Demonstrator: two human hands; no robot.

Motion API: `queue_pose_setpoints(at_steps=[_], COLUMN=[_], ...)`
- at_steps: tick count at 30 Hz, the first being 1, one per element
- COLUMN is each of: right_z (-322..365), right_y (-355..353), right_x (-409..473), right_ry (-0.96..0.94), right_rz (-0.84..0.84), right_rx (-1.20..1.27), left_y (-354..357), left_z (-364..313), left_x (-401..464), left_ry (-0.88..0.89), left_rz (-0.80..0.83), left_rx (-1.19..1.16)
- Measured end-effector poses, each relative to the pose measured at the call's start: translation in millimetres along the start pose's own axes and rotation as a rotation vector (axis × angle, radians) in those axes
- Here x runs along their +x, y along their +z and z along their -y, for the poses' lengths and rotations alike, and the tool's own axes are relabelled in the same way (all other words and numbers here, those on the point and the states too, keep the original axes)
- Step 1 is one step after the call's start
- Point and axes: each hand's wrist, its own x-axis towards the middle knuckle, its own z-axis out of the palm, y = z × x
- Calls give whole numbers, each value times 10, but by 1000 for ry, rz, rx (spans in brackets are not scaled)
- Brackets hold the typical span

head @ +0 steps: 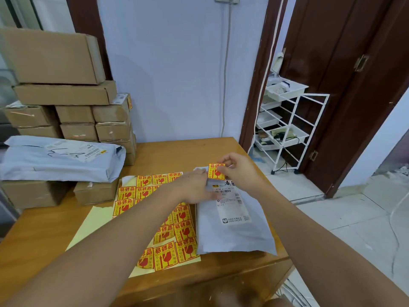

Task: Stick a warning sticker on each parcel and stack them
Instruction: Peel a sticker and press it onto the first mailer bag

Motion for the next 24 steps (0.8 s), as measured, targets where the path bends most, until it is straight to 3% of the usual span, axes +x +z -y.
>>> queue_pose_setpoints(at_steps=[6, 24], right_z=[-161, -305], right_y=[169, 342], right_x=[188, 210], right_ry=[7, -4], right_rz=[41, 46], right_rx=[-5, -62], left_y=[215, 381], left_z=[102, 219], left_x=[6, 0], left_ry=[44, -90], left_rz=[-122, -91], left_rx=[-32, -38])
